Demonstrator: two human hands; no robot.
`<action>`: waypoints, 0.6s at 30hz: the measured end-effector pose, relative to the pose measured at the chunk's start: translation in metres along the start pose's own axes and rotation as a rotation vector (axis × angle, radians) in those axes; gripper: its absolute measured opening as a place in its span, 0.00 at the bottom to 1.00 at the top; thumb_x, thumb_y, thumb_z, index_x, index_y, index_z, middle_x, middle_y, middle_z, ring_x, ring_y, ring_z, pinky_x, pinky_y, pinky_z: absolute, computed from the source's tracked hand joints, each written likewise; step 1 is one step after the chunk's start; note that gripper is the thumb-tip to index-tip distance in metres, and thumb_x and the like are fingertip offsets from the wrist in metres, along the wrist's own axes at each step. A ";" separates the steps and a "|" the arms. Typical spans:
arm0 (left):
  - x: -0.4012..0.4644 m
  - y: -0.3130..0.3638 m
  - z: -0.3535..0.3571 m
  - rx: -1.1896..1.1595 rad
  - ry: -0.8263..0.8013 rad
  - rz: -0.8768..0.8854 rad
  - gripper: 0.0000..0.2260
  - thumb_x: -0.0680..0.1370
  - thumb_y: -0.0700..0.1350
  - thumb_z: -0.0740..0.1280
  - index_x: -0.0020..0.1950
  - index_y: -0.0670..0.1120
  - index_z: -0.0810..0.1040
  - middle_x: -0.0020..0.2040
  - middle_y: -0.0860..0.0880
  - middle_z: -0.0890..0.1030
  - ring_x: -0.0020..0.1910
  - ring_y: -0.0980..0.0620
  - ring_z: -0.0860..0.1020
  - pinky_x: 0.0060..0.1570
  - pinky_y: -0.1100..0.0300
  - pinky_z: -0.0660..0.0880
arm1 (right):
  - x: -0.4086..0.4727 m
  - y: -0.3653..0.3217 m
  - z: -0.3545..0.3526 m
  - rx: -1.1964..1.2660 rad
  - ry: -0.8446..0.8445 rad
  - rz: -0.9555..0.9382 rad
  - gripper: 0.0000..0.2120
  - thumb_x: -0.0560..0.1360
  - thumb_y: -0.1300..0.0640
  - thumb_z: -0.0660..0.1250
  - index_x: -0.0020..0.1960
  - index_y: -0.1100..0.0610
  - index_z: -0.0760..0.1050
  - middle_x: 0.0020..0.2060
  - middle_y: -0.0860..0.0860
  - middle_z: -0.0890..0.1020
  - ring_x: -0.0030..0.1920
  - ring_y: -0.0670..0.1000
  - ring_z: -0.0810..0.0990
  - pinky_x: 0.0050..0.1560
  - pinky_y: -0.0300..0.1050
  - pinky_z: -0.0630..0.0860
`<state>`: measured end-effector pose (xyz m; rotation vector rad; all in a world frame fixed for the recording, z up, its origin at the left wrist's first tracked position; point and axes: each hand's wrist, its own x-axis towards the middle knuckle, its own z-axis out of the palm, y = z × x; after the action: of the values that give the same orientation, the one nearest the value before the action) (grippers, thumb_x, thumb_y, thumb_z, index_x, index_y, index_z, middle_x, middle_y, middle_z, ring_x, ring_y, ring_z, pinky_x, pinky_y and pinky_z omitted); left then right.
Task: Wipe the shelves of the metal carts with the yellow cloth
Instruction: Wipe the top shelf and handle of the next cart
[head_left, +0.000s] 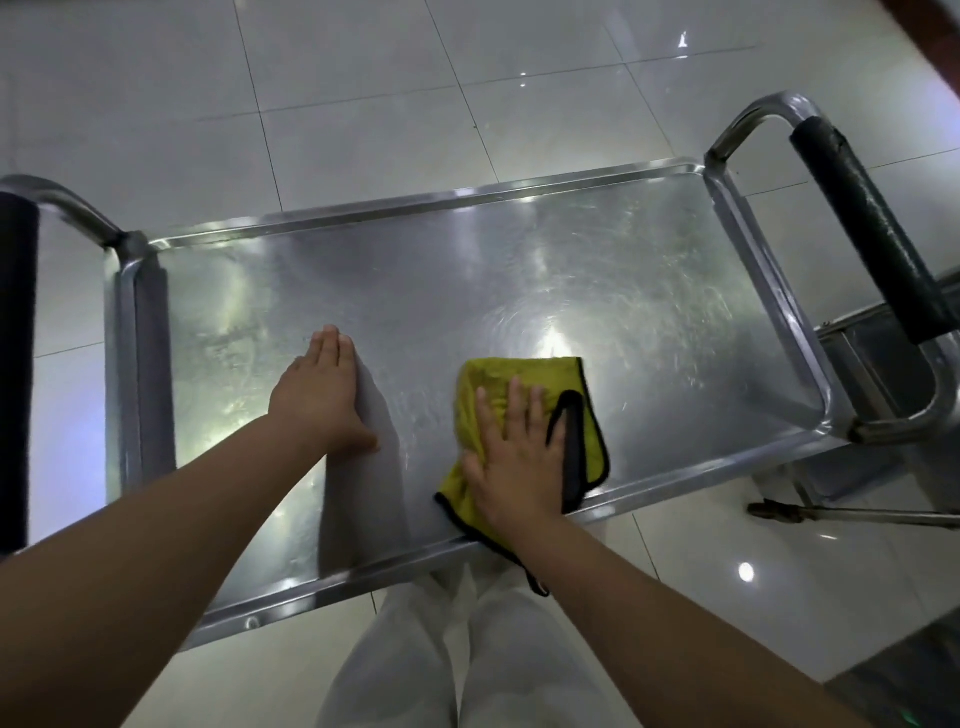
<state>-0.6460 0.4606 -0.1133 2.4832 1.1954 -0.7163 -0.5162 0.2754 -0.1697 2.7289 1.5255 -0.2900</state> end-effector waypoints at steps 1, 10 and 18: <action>0.000 -0.001 0.001 -0.003 -0.001 0.001 0.59 0.65 0.62 0.74 0.77 0.38 0.38 0.78 0.41 0.39 0.77 0.45 0.42 0.75 0.52 0.51 | -0.002 -0.015 0.003 0.011 0.002 -0.054 0.33 0.73 0.40 0.53 0.76 0.48 0.56 0.76 0.58 0.60 0.75 0.61 0.53 0.70 0.66 0.47; -0.003 -0.018 0.003 -0.020 -0.030 0.018 0.55 0.69 0.62 0.71 0.76 0.38 0.37 0.77 0.42 0.37 0.77 0.46 0.40 0.75 0.52 0.48 | -0.038 -0.057 0.014 0.058 -0.030 -0.386 0.33 0.72 0.43 0.56 0.77 0.47 0.57 0.77 0.54 0.58 0.77 0.58 0.52 0.72 0.63 0.47; -0.007 -0.005 0.001 0.040 -0.089 -0.009 0.59 0.67 0.61 0.74 0.76 0.38 0.35 0.76 0.40 0.35 0.76 0.44 0.39 0.75 0.53 0.49 | -0.036 0.026 0.002 0.111 -0.053 -0.364 0.33 0.71 0.42 0.60 0.76 0.43 0.59 0.77 0.49 0.59 0.77 0.55 0.54 0.73 0.62 0.48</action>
<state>-0.6536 0.4588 -0.1106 2.4508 1.1724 -0.8520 -0.5125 0.2310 -0.1687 2.4778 2.0425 -0.4557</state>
